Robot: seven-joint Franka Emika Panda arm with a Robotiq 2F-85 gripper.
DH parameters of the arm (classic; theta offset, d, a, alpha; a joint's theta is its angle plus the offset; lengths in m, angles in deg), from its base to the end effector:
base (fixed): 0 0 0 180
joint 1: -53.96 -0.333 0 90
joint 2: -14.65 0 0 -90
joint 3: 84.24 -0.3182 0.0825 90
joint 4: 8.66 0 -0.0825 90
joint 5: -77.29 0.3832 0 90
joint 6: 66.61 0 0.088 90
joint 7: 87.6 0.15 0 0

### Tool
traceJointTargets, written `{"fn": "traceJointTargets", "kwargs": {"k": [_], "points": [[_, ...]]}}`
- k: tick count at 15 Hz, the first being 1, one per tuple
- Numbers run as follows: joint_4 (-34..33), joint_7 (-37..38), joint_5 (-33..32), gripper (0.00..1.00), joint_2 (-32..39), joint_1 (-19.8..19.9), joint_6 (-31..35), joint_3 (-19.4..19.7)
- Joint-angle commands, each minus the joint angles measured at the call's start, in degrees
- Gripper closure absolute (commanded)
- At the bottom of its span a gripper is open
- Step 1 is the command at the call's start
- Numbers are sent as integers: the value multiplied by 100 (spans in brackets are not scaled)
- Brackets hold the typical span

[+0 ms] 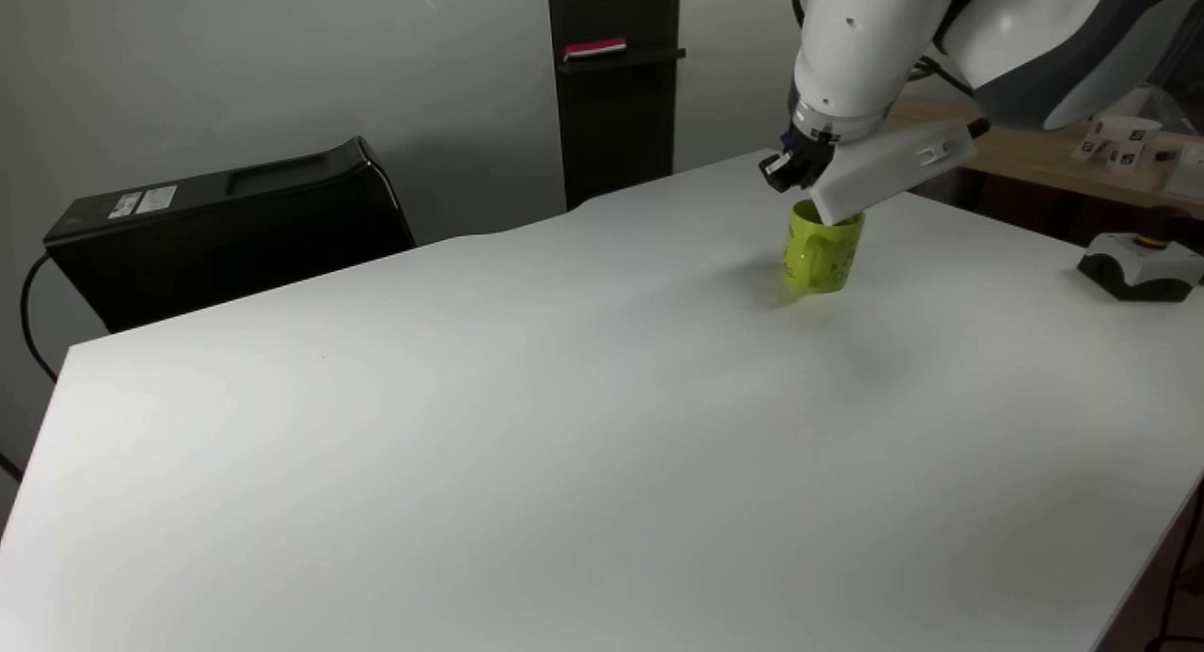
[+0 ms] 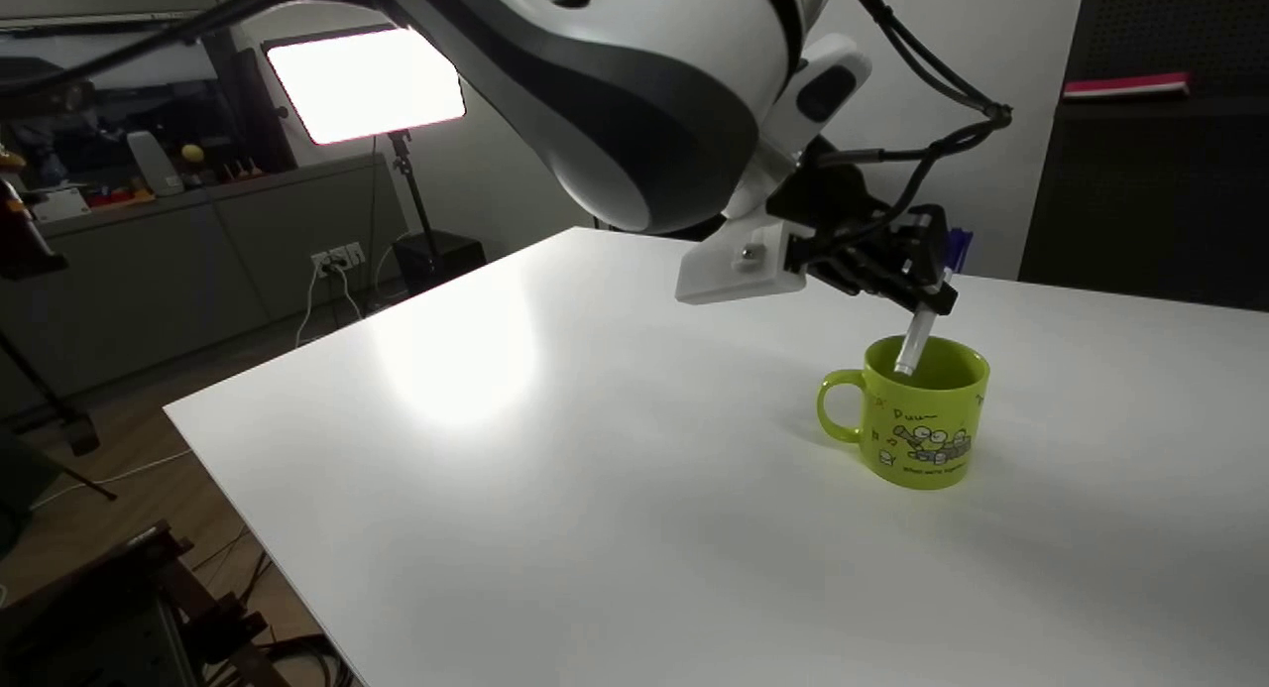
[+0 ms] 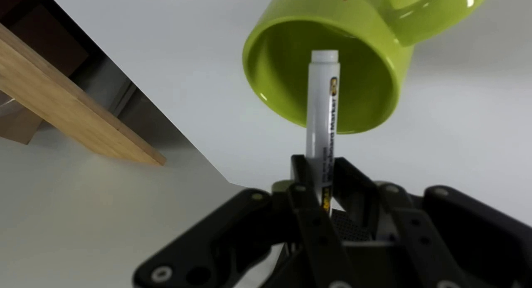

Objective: Pick the marker and put it in the cup

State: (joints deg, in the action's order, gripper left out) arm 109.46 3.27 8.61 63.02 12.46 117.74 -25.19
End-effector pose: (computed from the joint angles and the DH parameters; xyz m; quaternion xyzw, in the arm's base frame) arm 0.6022 -0.0935 0.1584 0.9096 -0.1215 0.3046 0.2550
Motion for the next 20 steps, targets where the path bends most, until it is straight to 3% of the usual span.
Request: {"fn": "traceJointTargets", "kwargs": {"k": [1,13,14,20], "points": [[-51,433,11,95,465,-291,322,390],[111,459,582,95,1280,-651,810,755],[130,427,622,60,1295,-645,779,728],[213,211,642,21,1056,-479,426,516]]}}
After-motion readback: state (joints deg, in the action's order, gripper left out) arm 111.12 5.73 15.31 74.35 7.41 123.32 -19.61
